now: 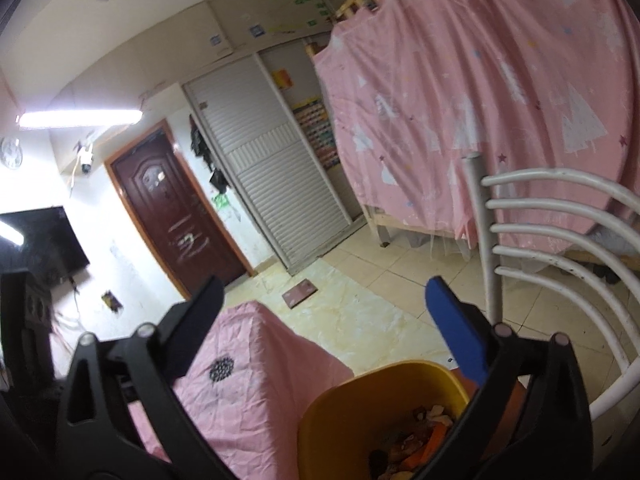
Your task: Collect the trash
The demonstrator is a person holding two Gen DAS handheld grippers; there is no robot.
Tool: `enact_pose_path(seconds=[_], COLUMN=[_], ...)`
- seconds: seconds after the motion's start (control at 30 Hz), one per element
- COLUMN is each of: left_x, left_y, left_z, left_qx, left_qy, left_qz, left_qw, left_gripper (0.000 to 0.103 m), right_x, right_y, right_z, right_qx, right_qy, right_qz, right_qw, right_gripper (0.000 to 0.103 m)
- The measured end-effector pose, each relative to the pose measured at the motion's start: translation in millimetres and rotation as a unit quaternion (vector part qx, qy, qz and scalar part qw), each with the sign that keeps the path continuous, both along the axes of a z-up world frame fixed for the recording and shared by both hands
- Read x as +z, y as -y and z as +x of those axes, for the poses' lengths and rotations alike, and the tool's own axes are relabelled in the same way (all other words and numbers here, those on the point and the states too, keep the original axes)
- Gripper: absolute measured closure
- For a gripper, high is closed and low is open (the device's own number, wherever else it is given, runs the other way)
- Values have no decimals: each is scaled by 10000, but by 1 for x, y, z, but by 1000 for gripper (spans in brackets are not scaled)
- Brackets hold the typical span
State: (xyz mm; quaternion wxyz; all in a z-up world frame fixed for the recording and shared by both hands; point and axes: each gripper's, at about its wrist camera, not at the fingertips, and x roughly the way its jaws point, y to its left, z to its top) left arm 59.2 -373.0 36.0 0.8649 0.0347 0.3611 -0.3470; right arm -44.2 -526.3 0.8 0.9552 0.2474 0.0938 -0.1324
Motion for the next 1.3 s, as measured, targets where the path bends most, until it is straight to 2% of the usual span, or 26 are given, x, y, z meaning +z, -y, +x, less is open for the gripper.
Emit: enact_pose_path(seconds=[0.1,0.2,0.27,0.37,0.5,0.83,1.1,1.3], left_x=[0,-2,0,-1,-3,-12,-25,-33], left_y=[-29,-60,-78,-104,-141,-222,-269,-294], left_z=[2,4,5,7,11,15,15,18], left_qx=[406,966,1390,2012,2554,3197,3600,3856], left_qy=[209,525,745,1057,1124,954,889,826], left_qz=[-56,26,125,324,445,440,575,630], left_qw=[9989,9939,9874,9733,9592,9417,9269,9168], left_gripper=[9,9,9,9,9,9,9,9], right_x=[0,0,0,-1,-3,-13,-12,-18], right_y=[-19,-39,-52,-77,-113,-197,-237,-262], right_z=[10,21,26,36,48,72,88,103], right_qx=[178,380,519,831,1270,2297,2737,3020], right_qy=[-95,-148,-175,-179,-156,-213,-175,-335], right_qz=[-207,-385,-469,-605,-790,-1282,-1401,-1496], right_qw=[9996,9984,9974,9945,9886,9645,9514,9409], right_gripper=[6,6,6,6,6,6,6,6])
